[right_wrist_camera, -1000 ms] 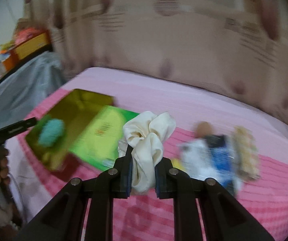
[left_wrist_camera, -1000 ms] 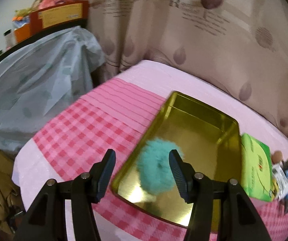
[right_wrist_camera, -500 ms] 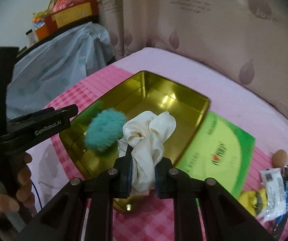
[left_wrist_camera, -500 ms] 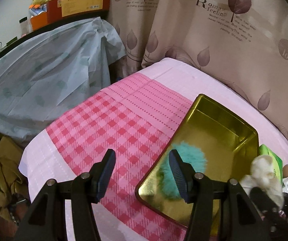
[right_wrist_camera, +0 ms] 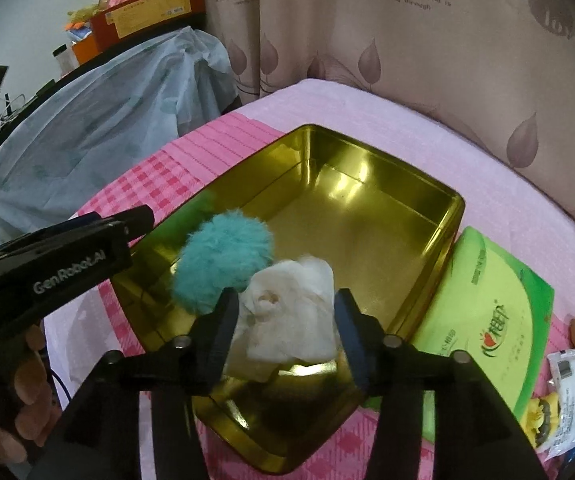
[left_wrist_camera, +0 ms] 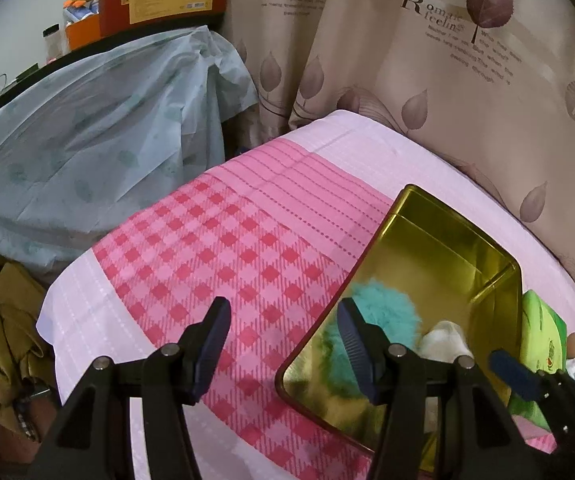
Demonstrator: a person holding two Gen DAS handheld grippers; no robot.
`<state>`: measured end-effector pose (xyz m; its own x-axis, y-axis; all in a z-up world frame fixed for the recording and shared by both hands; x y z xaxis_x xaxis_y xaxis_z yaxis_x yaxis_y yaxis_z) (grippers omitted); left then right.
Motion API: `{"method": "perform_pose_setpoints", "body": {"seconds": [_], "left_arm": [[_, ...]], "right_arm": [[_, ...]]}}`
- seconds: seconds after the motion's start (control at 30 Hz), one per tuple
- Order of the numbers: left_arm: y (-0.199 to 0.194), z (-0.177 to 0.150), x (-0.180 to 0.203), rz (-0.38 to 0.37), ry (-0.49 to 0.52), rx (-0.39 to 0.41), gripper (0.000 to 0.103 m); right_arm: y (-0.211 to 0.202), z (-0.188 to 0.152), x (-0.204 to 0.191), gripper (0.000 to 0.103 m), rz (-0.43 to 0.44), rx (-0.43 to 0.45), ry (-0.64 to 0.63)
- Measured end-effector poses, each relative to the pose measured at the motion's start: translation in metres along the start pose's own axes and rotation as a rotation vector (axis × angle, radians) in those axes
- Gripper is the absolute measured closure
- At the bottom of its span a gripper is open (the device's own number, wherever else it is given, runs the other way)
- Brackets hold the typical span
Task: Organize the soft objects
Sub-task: 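Carry the scrunchie into the gold tin and open the right tool, then grasp the yellow-pink-green dotted towel with the right tool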
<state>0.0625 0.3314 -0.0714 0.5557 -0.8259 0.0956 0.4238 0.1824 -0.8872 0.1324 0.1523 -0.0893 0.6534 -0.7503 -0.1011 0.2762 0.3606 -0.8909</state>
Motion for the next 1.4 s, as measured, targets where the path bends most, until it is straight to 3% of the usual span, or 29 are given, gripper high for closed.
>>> {"method": "perform_pose_setpoints", "body": {"seconds": [0.23,0.37,0.83,0.97,1.1,1.2,1.33,1.4], "left_arm": [[0.000,-0.001,0.003,0.001,0.011,0.004,0.046],[0.000,-0.003,0.006,0.001,0.025,0.004,0.046],[-0.003,-0.006,0.019,-0.009,0.070,0.011,0.046],[-0.003,-0.009,0.025,-0.008,0.095,0.021,0.046],[-0.003,-0.010,0.030,-0.024,0.118,0.033,0.046],[-0.005,-0.012,0.035,-0.029,0.147,0.043,0.046],[-0.015,-0.016,0.048,-0.041,0.202,0.065,0.046],[-0.021,-0.020,0.057,-0.043,0.234,0.075,0.046]], "right_arm": [[-0.032,-0.008,0.010,0.052,0.025,0.052,0.022],[-0.061,-0.022,0.039,0.052,-0.014,0.093,0.062],[-0.120,-0.107,0.274,0.045,-0.366,0.092,0.489],[-0.117,-0.129,0.324,0.043,-0.374,0.069,0.601],[-0.105,-0.132,0.343,0.034,-0.373,0.064,0.609],[-0.090,-0.130,0.351,0.033,-0.357,0.058,0.607],[-0.075,-0.135,0.366,0.033,-0.340,0.043,0.616],[-0.072,-0.142,0.371,0.042,-0.324,0.055,0.625]]}}
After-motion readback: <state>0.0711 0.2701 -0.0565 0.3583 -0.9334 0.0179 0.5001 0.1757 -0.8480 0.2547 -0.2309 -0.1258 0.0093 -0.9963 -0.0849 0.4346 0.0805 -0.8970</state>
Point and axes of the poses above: each gripper's, at about its wrist camera, not at the fingertips, and y roughly the way its jaws point, x to its right, z to its top, the point moved 4 cm from there along y, roughly the way its jaws point, and after that the axes turned 10 degrees about -x, right-handed, at the moved point
